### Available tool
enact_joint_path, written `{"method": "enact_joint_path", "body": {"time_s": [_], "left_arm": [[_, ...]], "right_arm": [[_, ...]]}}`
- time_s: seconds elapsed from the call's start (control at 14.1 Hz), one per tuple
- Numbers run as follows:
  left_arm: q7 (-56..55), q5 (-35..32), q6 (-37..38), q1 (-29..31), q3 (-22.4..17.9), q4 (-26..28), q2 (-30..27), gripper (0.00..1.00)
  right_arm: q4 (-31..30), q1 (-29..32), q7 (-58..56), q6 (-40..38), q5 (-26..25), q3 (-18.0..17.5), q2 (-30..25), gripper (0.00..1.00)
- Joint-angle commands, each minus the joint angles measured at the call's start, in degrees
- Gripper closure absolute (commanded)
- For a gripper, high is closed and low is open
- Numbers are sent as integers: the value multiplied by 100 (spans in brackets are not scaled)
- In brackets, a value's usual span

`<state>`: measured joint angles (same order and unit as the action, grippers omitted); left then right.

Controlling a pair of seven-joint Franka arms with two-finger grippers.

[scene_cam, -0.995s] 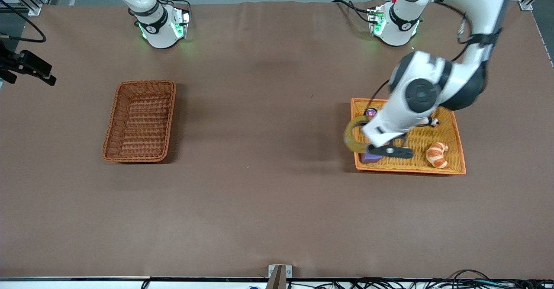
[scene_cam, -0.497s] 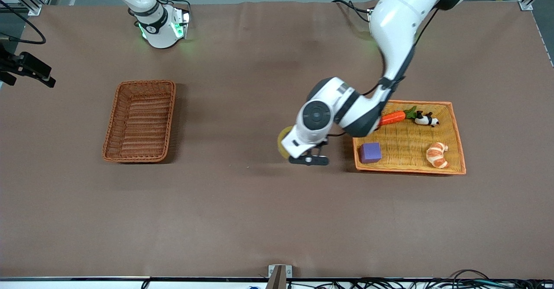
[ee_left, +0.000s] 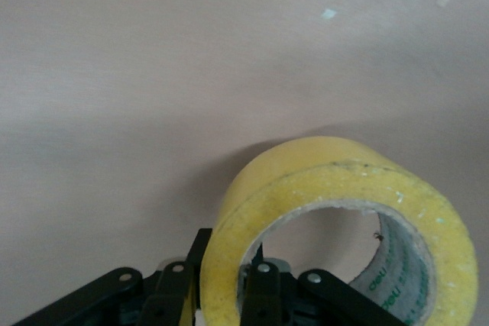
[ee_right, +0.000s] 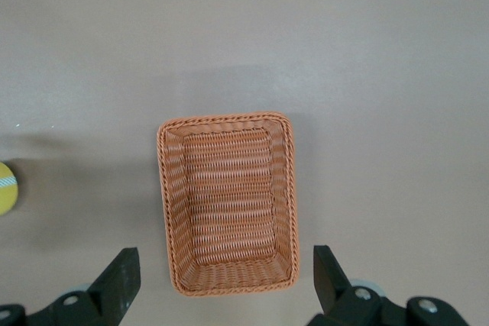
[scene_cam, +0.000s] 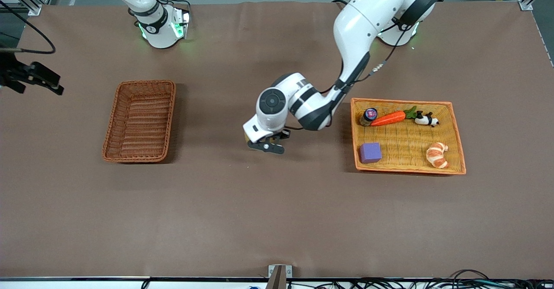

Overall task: Move tape to another basket
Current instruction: 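Carry the tape with the left gripper while the right gripper reaches over, then set the tape down with the left gripper while the right gripper approaches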

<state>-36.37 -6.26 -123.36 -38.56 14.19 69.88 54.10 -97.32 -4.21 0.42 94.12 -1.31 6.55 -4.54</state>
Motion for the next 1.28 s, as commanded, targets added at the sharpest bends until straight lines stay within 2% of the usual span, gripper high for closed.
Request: {"method": "enact_joint_path", "body": {"time_s": [0.0,0.14,0.21,0.28,0.36,0.57,0.85,1.07,1.21], "left_arm": [[-28,-33,-100,-256,-30,-246,232,85],[-36,-33,-162,-319,-56,-229,268,72],[-2,-42,-144,-284,-65,-203,215,51],[25,-59,-127,-266,-109,-194,189,15],[25,-85,-57,-248,-135,-176,110,0],[-62,-77,592,-117,-136,-167,-311,0],[-28,-50,1865,217,-127,148,-1365,0],[95,-59,1948,901,-48,850,-2156,0],[402,-50,1948,1384,-48,1290,-2709,0]], "right_arm": [[-402,25,2,430,87,-180,101,0],[-420,-19,2,598,192,-337,295,0],[-420,-10,11,625,192,-486,409,0],[-420,-10,19,669,192,-566,558,0],[-420,-28,28,721,201,-584,681,0],[-428,-45,72,1089,201,-1040,1164,0],[-718,-80,712,1994,210,-1804,1691,0],[-745,-212,1862,2680,140,-2367,2219,0],[-762,-501,2128,3058,122,-2439,2588,0]]}}
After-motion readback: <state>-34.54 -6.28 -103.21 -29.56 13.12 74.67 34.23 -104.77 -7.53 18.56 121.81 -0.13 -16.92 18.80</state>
